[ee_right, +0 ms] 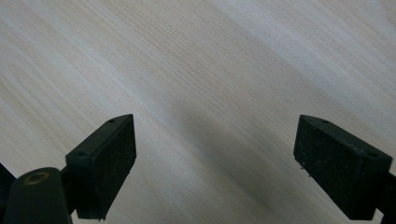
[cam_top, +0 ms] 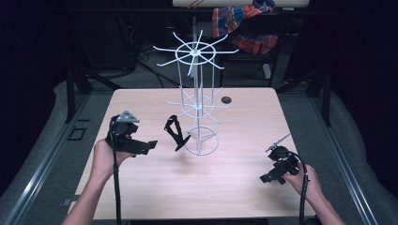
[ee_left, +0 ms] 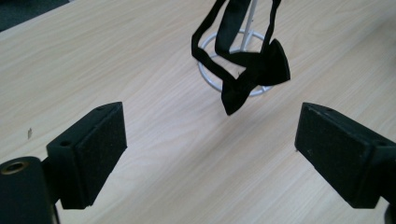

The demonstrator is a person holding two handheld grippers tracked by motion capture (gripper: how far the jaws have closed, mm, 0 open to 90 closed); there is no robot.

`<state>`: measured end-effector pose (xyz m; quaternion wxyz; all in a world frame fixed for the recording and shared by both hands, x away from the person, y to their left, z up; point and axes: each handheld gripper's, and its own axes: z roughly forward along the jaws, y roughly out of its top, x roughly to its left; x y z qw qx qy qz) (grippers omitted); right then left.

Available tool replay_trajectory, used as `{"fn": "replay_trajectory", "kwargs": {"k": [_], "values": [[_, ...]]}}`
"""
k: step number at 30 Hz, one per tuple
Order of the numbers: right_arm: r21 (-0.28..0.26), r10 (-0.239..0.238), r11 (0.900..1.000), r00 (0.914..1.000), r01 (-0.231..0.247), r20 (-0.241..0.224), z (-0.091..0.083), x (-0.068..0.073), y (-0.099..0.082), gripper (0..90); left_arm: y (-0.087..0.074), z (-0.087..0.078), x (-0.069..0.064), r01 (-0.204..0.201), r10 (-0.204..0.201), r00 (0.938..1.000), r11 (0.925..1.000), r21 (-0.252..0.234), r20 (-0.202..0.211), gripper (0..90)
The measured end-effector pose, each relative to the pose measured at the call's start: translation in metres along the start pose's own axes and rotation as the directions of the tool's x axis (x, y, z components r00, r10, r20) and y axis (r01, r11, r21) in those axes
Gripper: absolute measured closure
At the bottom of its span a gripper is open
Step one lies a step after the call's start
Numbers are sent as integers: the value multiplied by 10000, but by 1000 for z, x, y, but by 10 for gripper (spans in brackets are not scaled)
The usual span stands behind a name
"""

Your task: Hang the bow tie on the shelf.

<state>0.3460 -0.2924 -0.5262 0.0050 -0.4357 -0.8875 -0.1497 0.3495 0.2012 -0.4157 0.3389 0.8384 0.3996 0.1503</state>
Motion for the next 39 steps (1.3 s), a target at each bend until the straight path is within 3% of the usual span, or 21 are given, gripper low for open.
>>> {"fn": "replay_trajectory", "kwargs": {"k": [11,13,16,19,21,22,23,24,25,26,27,28,29,31,35,37,38,39], "values": [[-196,169,9997,9998,-167,82,3,1,-1,129,-35,-13,11,529,-480,9966,9957,755,-663,3],[190,-174,9997,9998,171,134,0,-1,1,129,-44,-15,15,855,-794,9943,9925,877,-711,1],[-134,90,9999,9999,-89,63,2,1,-1,129,-57,-17,20,1239,-1150,9892,9872,1000,-904,0],[0,42,10000,10000,-42,54,1,1,0,129,-68,-16,23,1558,-1436,9848,9791,1310,-977,0],[83,-32,10000,9999,31,126,-1,1,0,129,-77,-14,25,1827,-1594,9786,9639,1936,-1298,0],[-71,133,9999,9998,-132,142,0,2,-1,129,-77,-14,25,1827,-1594,9786,9639,1936,-1298,0],[24,27,10000,9999,-27,165,-1,1,0,129,-87,-11,26,2042,-1732,9743,9488,2410,-1436,0],[29,28,10000,9999,-29,168,-1,1,0,129,-92,-10,28,2209,-1885,9716,9390,2637,-1429,0],[13,67,10000,9998,-67,170,-1,1,0,129,-98,-8,29,2375,-2063,9685,9338,2675,-1398,0],[13,67,10000,9998,-67,170,-1,1,0,129,-98,-8,29,2375,-2063,9685,9338,2675,-1398,0],[84,-22,10000,9999,21,161,0,1,0,129,-106,-6,31,2608,-2269,9629,9220,2863,-1462,0],[89,-30,10000,9999,28,166,-1,1,0,129,-106,-6,31,2608,-2269,9629,9220,2863,-1462,0],[5,4,10000,9998,-4,183,0,2,0,129,-113,-4,32,2735,-2375,9595,9144,2984,-1518,0],[-215,142,9997,9999,-140,95,1,3,-1,129,-116,-1,31,2685,-2294,9605,9125,3085,-1575,0],[-49,-59,10000,9999,59,82,0,3,0,129,-122,3,28,2689,-2373,9618,9122,3091,-1365,0],[-45,-66,10000,10000,66,37,0,3,0,129,-122,3,28,2621,-2305,9635,9159,3041,-1362,0],[-326,109,9994,9999,-106,81,3,4,-1,129,-123,3,28,2603,-2308,9641,9190,2960,-1311,0],[-83,-23,10000,10000,23,54,2,3,0,129,-123,2,28,2600,-2311,9641,9216,2883,-1305,0]]}}
